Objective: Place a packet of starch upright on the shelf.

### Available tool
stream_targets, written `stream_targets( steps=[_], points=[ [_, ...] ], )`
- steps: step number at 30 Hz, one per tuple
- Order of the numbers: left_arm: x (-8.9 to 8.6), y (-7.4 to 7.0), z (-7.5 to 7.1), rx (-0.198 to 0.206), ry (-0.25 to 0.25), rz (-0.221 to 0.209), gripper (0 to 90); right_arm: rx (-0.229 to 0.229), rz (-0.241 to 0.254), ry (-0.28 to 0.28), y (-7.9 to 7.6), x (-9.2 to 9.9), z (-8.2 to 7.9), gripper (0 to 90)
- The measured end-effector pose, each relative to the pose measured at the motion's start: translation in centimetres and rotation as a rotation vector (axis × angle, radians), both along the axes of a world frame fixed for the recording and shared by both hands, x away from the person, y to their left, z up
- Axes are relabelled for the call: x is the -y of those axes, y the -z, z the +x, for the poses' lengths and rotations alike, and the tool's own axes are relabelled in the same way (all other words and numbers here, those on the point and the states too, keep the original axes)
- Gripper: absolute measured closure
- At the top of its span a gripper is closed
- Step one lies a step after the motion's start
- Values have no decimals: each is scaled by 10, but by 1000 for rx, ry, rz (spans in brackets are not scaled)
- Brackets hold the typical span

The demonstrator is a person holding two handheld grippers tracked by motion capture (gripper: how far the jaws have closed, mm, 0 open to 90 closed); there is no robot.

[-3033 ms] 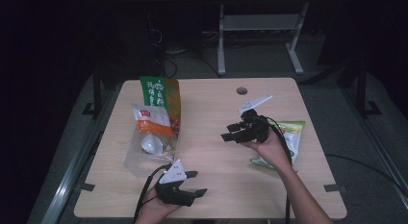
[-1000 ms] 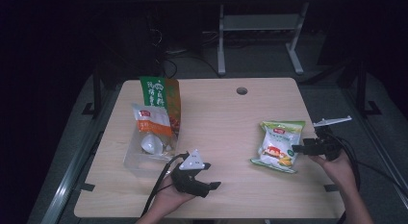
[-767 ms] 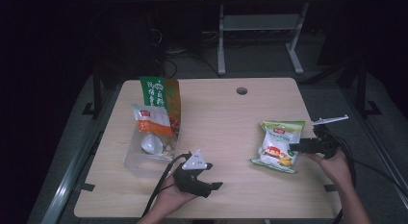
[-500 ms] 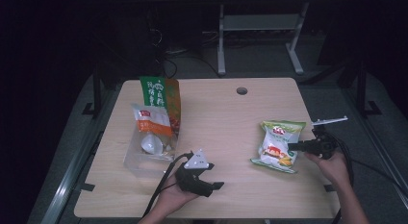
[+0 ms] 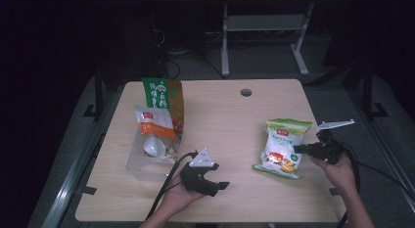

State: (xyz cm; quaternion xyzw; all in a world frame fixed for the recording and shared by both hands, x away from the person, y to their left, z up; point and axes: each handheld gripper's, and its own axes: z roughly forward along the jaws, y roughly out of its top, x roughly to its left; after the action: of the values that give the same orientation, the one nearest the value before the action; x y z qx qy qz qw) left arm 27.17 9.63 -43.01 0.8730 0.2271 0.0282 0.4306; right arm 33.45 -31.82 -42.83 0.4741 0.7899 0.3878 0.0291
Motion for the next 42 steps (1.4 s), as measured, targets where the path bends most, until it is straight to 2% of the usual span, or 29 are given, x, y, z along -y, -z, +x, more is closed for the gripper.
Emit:
stream_targets(
  steps=[6,10,15,18,25,30,34,38,42],
  points=[
    [8,-3,2,9,3,-2,283,46,2,-23,-14,-10,-9,885],
    [13,-3,4,9,8,1,280,91,5,-67,-22,-18,-15,887],
    [17,-3,5,6,9,-4,279,112,20,-100,-27,-29,-19,888],
    [18,-4,7,5,8,-5,272,144,30,-144,-33,-41,-22,889],
    [20,-4,10,-9,-6,-28,264,175,52,-207,-43,-61,-25,891],
    [25,-4,16,-24,-5,-47,273,190,47,-244,-49,-75,-26,892],
    [34,-3,24,-50,4,-69,325,196,52,-267,-52,-82,-28,893],
    [39,-3,30,-71,5,-107,467,206,60,-291,-54,-88,-31,893],
    [39,-1,36,-77,-31,-107,611,212,64,-310,-56,-94,-33,894]
  ],
)
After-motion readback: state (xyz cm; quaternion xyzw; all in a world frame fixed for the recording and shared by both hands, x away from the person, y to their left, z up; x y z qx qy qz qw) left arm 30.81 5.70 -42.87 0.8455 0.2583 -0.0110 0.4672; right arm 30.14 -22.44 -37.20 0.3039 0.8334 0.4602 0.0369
